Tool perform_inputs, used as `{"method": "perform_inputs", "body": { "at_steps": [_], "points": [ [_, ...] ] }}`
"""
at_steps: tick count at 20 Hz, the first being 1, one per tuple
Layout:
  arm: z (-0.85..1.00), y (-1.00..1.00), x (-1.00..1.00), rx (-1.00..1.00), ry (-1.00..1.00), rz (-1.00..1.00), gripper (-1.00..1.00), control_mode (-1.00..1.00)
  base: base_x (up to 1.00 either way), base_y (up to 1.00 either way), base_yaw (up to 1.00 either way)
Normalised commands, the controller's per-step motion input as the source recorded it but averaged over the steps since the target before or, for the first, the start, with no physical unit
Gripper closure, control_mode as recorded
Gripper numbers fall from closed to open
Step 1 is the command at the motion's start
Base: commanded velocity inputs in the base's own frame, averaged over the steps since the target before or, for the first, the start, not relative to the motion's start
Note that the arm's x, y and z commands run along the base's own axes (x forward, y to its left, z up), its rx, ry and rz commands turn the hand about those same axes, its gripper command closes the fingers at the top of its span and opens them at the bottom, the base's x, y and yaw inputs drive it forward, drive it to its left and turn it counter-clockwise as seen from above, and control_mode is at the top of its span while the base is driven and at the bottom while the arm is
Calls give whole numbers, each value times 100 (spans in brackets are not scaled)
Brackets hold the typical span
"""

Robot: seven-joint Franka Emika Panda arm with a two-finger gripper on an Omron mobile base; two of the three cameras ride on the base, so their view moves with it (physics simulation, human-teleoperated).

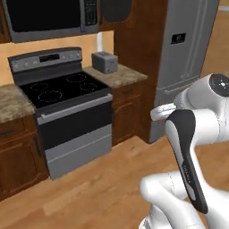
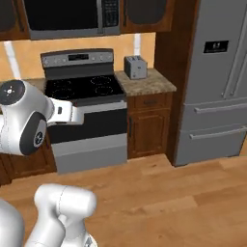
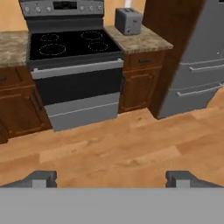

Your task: Navigate to the coffee machine.

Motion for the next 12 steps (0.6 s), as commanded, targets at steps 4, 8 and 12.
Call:
{"method": "perform_inputs", "body": {
  "at_steps": [4,8,12],
  "points": [
    [0,0,0,0,0,0,-100,100,0,0,-100],
    [0,0,0,0,0,0,-100,100,0,0,-100],
    [0,0,0,0,0,0,-100,100,0,0,-100]
  ]
}}
